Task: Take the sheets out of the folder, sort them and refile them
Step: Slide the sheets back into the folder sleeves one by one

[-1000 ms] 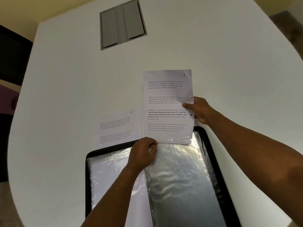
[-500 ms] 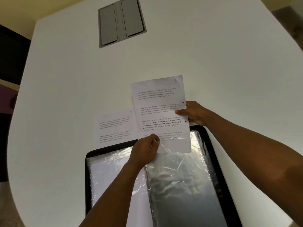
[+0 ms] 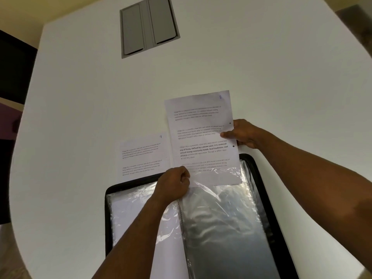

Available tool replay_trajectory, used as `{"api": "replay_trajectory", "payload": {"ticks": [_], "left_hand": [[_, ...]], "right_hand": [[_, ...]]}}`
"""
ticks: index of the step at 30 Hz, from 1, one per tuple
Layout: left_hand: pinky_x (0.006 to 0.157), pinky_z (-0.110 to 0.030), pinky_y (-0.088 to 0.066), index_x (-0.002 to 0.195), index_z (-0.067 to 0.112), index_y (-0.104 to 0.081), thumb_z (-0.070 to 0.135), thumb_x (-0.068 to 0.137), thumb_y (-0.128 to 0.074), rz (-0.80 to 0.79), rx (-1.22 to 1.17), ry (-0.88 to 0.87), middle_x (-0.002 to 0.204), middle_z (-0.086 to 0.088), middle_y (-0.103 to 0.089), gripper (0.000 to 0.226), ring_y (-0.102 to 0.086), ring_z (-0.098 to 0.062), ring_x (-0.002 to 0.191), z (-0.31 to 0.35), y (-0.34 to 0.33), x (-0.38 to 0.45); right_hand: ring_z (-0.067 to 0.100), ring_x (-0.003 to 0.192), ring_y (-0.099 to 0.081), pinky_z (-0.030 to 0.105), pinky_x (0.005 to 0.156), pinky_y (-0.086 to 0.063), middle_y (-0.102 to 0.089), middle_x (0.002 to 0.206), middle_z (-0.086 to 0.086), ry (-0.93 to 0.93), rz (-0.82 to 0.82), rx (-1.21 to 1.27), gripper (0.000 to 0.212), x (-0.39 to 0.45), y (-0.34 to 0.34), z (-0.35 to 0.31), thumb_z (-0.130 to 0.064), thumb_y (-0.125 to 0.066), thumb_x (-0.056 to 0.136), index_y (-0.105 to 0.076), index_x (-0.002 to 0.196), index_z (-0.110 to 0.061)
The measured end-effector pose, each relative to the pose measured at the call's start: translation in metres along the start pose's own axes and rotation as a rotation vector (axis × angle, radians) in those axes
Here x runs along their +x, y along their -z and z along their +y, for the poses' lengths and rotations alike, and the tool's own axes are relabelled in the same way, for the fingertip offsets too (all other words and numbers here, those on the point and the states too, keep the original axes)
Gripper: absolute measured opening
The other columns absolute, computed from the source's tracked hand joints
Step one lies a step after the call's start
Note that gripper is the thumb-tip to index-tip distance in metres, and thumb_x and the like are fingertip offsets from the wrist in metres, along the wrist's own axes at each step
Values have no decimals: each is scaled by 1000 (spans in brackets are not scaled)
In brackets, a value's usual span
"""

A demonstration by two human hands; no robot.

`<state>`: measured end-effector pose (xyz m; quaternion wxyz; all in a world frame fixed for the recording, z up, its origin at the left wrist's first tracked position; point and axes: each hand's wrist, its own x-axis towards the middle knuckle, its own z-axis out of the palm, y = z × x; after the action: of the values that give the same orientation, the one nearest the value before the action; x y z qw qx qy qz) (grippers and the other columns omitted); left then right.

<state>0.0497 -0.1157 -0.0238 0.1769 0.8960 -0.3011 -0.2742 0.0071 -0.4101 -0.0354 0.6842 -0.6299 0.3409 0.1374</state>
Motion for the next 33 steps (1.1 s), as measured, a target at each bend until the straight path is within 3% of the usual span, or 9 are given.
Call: {"api": "replay_trajectory", "payload": {"ticks": [6,13,17,22,26,29,33], "left_hand": [[65,-30,-49,86,24,-62,30,78,-45,-10,-75,6,77,7,-67,20,-60,-11,69,2,-2,3],[64,-30,-49,86,19,-61,13,87,-54,-2,-151,7,76,1,-66,9,-58,-14,66,1,-3,5],[65,-28,-49,87,16,-62,12,88,-54,13,-155,5,77,3,-66,9,-59,-12,68,2,-7,6],[65,-18,-45,87,18,-64,13,88,-55,8,-183,33,77,10,-63,10,-56,-3,67,6,-7,5],[71,-18,-48,90,21,-69,21,90,-59,-8,-199,3,79,14,-64,9,-58,-2,74,20,-12,7],[68,-15,-45,88,20,-69,21,90,-58,-26,-187,-17,80,12,-64,11,-59,-4,76,30,-16,10],[68,-18,-46,86,18,-67,21,91,-56,-26,-171,-20,81,9,-65,12,-60,-7,76,32,-17,11]], "right_hand": [[30,101,-67,45,87,-56,-68,118,12,-30,-78,-48,41,-1,-18,3,-5,-70,87,-60,126,-7],[31,99,-68,43,87,-57,-69,112,14,-73,-149,-191,37,-2,-9,0,-4,-72,84,-62,120,-6],[26,92,-70,35,77,-60,-70,104,12,-124,-307,-413,28,-8,-13,-4,-3,-73,83,-62,108,-9],[17,74,-70,29,65,-56,-72,93,8,-167,-367,-397,31,-13,-10,-5,-16,-80,79,-66,105,-7],[25,97,-70,40,87,-57,-73,106,8,-76,-225,-182,36,-10,-18,0,-36,-74,84,-66,110,-12],[29,100,-67,46,91,-55,-69,113,11,54,-45,-314,37,-7,-21,1,-34,-70,88,-65,112,-6],[34,98,-67,48,89,-56,-68,108,20,30,-168,-449,42,-13,-14,0,-29,-73,86,-64,109,4]]}}
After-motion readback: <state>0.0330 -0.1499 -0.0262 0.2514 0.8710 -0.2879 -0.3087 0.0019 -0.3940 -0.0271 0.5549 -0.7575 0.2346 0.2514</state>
